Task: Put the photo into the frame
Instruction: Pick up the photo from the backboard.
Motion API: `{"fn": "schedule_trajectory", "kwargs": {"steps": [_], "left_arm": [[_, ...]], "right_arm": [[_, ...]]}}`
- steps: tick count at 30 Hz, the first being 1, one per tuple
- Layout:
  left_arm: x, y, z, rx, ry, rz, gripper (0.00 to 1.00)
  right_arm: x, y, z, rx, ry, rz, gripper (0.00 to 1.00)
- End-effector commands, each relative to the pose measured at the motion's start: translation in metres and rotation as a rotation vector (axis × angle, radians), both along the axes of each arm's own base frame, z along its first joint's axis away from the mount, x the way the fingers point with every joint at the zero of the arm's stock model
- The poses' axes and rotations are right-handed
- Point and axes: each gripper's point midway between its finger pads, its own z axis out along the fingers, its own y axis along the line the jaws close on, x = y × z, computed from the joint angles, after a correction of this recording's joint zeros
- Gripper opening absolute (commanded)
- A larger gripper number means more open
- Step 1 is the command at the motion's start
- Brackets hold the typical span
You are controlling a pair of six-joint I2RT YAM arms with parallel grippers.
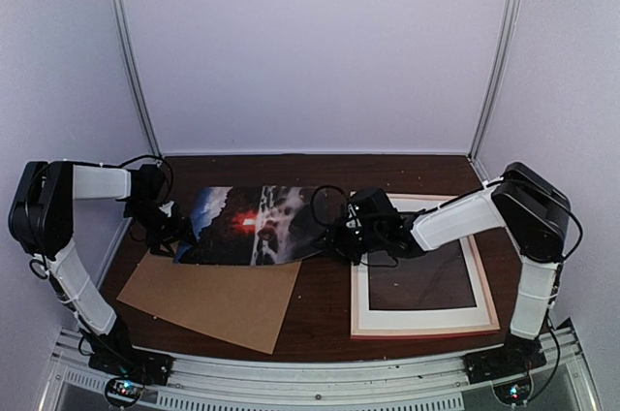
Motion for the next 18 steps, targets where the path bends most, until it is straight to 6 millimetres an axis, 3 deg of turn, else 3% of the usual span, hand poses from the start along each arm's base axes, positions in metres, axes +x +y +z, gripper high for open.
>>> {"fn": "schedule_trajectory", "kwargs": {"steps": [1,7,12,18], "left_arm": [[-0.009,-0.012,-0.006,-0.039,0.027,-0.021,0.77],[-0.003,-0.015,0.003,-0.06,-0.015,-0.026,0.78],[0.01,-0.018,0.032,-0.077,-0.141,-0.032,0.81],[0.015,-0.033,0.066,-0.15,-0.264,0.003,0.84]], "right_arm": [[0.014,0.002,-0.003,-0.058,-0.022,-0.009,0.29],[0.027,0.003,0.002,-0.099,-0.053,-0.015,0.14],[0.035,-0.002,0.029,-0.107,-0.104,-0.042,0.0],[0.047,-0.006,0.064,-0.082,-0.161,-0.107,0.0]]}}
